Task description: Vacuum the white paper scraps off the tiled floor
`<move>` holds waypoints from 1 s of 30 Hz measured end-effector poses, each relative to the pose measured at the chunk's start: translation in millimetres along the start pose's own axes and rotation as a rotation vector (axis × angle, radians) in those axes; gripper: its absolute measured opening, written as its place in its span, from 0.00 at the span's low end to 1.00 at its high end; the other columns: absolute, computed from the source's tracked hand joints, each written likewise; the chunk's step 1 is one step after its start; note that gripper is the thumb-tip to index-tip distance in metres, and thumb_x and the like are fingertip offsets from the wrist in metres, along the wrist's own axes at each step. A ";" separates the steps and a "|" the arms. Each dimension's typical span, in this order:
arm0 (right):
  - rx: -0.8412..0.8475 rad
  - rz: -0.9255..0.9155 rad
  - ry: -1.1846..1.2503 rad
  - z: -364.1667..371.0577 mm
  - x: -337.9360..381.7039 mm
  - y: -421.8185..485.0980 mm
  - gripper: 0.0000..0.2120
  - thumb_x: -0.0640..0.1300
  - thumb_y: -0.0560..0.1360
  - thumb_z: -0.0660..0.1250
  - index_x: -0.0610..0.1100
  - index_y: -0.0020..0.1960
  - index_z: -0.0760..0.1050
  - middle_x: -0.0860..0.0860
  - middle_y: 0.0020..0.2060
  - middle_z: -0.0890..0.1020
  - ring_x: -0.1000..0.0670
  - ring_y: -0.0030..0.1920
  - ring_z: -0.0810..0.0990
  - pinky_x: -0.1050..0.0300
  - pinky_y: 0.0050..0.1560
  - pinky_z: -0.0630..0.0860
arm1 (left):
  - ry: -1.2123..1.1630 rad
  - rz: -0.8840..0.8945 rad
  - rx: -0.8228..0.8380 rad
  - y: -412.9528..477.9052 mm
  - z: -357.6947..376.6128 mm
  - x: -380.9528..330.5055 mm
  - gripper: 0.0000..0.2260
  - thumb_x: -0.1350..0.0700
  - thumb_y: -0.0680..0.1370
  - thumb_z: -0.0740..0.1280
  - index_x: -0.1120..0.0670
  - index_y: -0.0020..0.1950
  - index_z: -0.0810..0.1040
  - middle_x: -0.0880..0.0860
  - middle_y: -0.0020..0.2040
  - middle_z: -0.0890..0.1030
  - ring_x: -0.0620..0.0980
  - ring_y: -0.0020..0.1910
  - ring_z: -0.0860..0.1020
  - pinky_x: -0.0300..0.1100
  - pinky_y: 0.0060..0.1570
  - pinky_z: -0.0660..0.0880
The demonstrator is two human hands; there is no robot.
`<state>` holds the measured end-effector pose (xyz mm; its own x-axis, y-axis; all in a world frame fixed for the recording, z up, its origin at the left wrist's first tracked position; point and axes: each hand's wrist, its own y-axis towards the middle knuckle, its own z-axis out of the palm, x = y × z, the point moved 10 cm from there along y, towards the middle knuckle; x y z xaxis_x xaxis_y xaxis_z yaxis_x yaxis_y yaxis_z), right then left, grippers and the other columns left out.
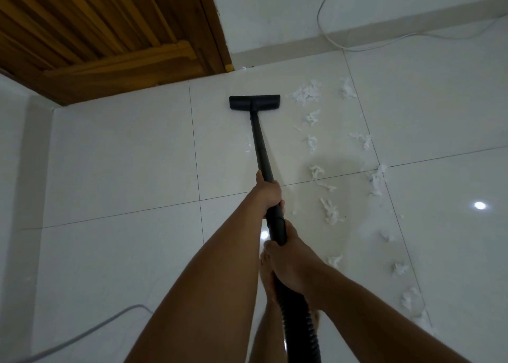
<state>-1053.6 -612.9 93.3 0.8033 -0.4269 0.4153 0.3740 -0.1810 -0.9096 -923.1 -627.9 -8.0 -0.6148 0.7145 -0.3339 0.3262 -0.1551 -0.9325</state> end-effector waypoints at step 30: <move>-0.081 0.012 -0.016 -24.9 106.9 79.3 0.27 0.45 0.84 0.58 0.62 0.79 0.56 0.43 0.39 0.78 0.51 0.27 0.78 0.63 0.22 0.75 | 0.087 0.059 0.005 74.2 -15.8 -122.8 0.28 0.51 0.87 0.54 0.36 0.82 0.44 0.56 0.38 0.75 0.47 0.30 0.73 0.45 0.38 0.79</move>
<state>-949.6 -695.0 65.2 0.8153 -0.4153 0.4036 0.3258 -0.2473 -0.9125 -812.0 -716.4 -34.0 -0.5297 0.7604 -0.3757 0.3566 -0.2022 -0.9121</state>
